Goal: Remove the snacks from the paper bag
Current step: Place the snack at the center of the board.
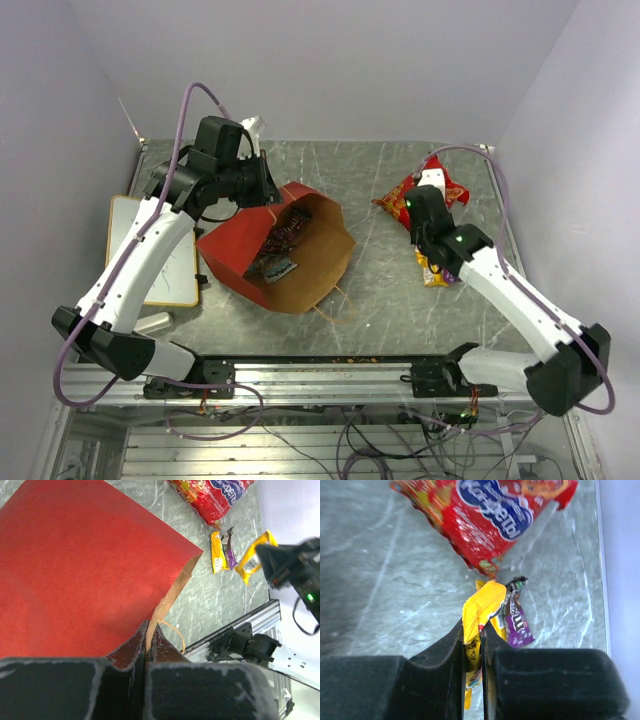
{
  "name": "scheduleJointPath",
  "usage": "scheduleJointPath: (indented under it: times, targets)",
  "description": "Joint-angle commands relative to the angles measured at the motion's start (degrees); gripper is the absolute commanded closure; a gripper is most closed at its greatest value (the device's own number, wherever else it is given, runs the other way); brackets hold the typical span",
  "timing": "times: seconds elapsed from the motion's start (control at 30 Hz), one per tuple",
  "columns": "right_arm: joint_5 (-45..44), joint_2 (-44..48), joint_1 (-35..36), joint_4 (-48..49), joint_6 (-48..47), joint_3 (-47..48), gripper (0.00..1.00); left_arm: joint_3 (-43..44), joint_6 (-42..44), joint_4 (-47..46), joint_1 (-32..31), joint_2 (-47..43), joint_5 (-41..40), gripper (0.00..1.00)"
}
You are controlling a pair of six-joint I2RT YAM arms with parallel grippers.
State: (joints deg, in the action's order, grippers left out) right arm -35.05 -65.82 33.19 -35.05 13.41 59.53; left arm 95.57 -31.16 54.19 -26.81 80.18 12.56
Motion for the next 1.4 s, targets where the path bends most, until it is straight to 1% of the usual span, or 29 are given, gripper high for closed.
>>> scheduleJointPath:
  times: [0.0,0.1,0.23,0.37,0.63,0.77,0.93,1.03,1.13,1.27,1.33,1.37]
  targets:
    - [6.4,-7.0,-4.3,-4.1,2.5,1.5,1.00,0.9,2.7,-1.6,0.5,-0.4,3.5,0.93]
    - [8.4,-13.9,-4.4,-6.5,4.5,3.7,1.00,1.6,2.8,-2.5,0.5,0.2,5.3,0.93]
    - [5.3,-24.2,-4.3,-10.3,7.2,6.4,1.00,2.1,2.7,-2.7,0.5,0.8,5.8,0.93]
    - [2.1,-31.7,-4.3,-15.3,10.0,10.1,1.00,1.7,1.9,-2.8,0.6,0.6,6.4,0.93]
    - [-2.0,-38.8,-4.3,-19.0,10.1,14.0,1.00,-0.8,0.2,-4.5,0.6,0.4,9.1,0.93]
    - [-3.4,-41.8,-4.3,-19.6,9.5,14.1,1.00,-2.6,-0.5,-5.7,0.7,-0.3,9.8,0.93]
    - [-4.9,-44.3,-4.2,-18.3,7.1,14.8,0.92,-4.6,-1.0,-5.9,0.6,-1.2,11.3,0.93]
    - [-6.2,-45.0,-4.3,-17.2,5.0,14.9,0.84,-6.2,-1.7,-6.1,0.6,-1.8,12.7,0.93]
    - [-5.8,-44.5,-4.3,-15.1,2.9,14.2,0.69,-7.5,-2.3,-5.8,0.6,-2.5,13.8,0.93]
    - [-4.8,-42.5,-4.4,-15.6,1.6,14.5,0.48,-9.6,-4.1,-5.4,0.6,-3.8,14.8,0.93]
    - [-2.6,-40.6,-4.3,-15.7,1.1,14.2,0.41,-10.9,-5.3,-5.9,0.6,-4.4,14.9,0.93]
    - [-1.5,-39.5,-4.3,-16.0,1.1,14.0,0.39,-11.3,-5.6,-6.0,0.6,-4.5,15.0,0.93]
